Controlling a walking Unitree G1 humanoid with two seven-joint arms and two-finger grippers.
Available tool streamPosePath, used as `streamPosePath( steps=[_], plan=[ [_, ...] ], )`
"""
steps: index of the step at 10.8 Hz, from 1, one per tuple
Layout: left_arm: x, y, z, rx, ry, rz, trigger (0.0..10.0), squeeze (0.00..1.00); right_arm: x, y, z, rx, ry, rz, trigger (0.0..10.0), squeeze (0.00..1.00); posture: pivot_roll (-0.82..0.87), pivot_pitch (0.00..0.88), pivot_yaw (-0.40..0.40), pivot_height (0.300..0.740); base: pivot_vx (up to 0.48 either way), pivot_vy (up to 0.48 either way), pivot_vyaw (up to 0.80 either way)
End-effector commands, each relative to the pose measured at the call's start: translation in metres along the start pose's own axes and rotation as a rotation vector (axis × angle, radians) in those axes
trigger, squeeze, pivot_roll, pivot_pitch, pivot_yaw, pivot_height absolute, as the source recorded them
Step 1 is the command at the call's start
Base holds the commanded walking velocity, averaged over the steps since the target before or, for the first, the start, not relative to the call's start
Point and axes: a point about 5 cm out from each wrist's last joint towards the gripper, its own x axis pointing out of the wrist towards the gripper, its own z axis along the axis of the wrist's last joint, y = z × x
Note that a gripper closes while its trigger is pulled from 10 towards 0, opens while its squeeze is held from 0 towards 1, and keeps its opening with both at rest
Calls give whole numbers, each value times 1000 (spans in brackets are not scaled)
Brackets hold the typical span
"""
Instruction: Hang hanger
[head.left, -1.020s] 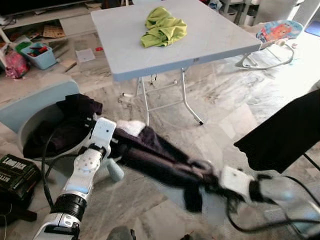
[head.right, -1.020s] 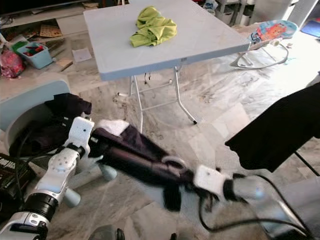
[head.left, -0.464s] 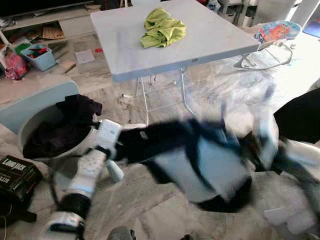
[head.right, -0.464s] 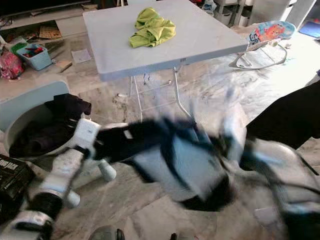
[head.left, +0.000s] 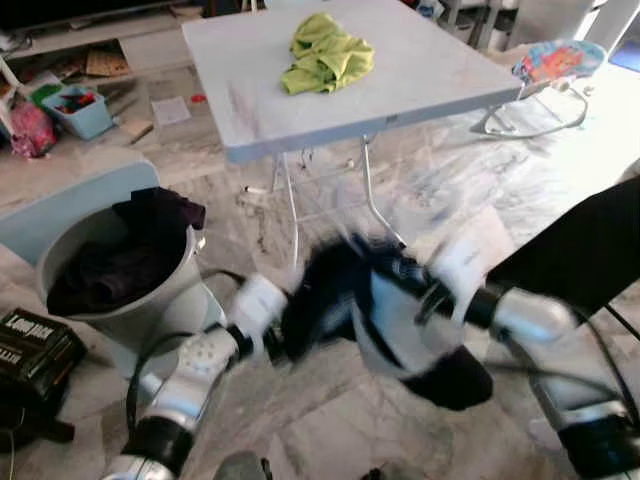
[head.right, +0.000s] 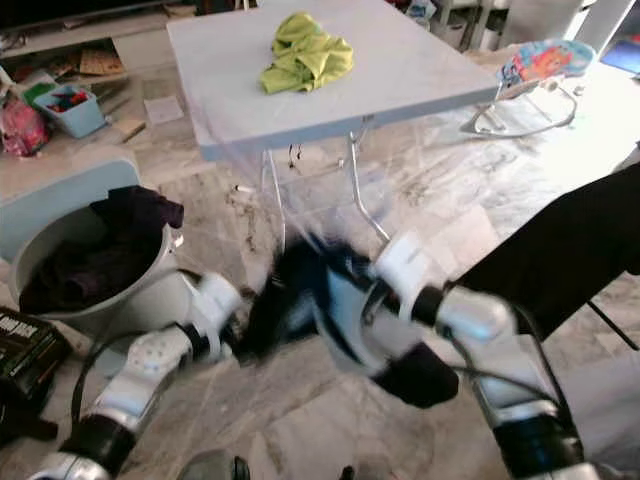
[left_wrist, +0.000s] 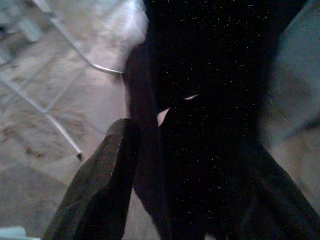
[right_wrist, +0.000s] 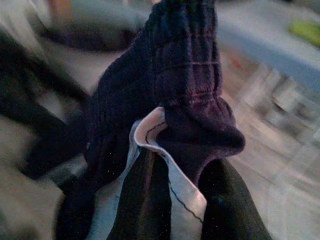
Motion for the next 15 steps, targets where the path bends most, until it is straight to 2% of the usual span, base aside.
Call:
streamPosePath(
  steps=[1, 2, 3, 4, 5, 6, 7, 8, 9, 10, 11, 13, 14, 15],
  plan=[
    [-3, 0, 1, 73, 19, -50, 10000, 1000, 1, -9, 2, -118, 18, -49, 10000, 0, -101, 0, 2, 740, 0, 0, 0],
    [-4, 0, 2, 151, 39, -84, 10000, 1000, 4, -19, -9, -192, 79, -126, 10000, 0, -101, 0, 2, 740, 0, 0, 0],
    [-5, -1, 4, 167, 41, -97, 10000, 1000, 7, -24, -13, -253, 112, -142, 10000, 0, -100, 0, 5, 740, 0, 0, 0],
    [-13, -9, 4, 215, 24, -156, 10000, 1000, 11, -28, -19, -310, 144, -165, 10000, 0, -99, 0, 3, 740, 0, 0, 0],
    [-19, -14, 6, 246, -7, -189, 10000, 1000, 17, -26, -29, -318, 168, -133, 10000, 0, -86, 0, -4, 740, 0, 0, 0],
    [-20, -18, 12, 257, -56, -185, 10000, 1000, 21, -24, -36, -348, 185, -105, 10000, 0, -80, 0, -8, 740, 0, 0, 0],
    [-20, -18, 21, 273, -113, -155, 10000, 1000, 24, -19, -39, -337, 180, -52, 10000, 0, -77, 0, -11, 740, 0, 0, 0],
    [-21, -16, 28, 296, -172, -104, 10000, 1000, 25, -15, -45, -335, 193, -2, 10000, 0, -76, 0, -14, 740, 0, 0, 0],
    [-24, -4, 39, 382, -219, -23, 10000, 1000, 19, -10, -51, -382, 212, 132, 10000, 0, -77, 0, -16, 740, 0, 0, 0],
    [-29, 6, 36, 493, -167, -49, 10000, 1000, 11, -15, -55, -451, 248, 176, 10000, 0, -81, 0, -16, 740, 0, 0, 0],
    [-32, 13, 35, 486, -153, -45, 10000, 1000, 4, -19, -59, -429, 288, 238, 10000, 0, -83, 0, -14, 740, 0, 0, 0],
    [-28, 9, 28, 541, -127, -67, 10000, 1000, 5, -19, -55, -445, 253, 287, 10000, 0, -81, 0, -11, 740, 0, 0, 0],
    [-26, 4, 22, 512, -102, -118, 10000, 0, 10, -17, -48, -453, 209, 309, 10000, 0, -82, 0, -7, 740, 0, 0, 0],
    [-26, 3, 22, 512, -112, -130, 10000, 0, 10, -16, -44, -471, 186, 335, 10000, 0, -82, 0, -7, 740, 0, 0, 0]
  ],
)
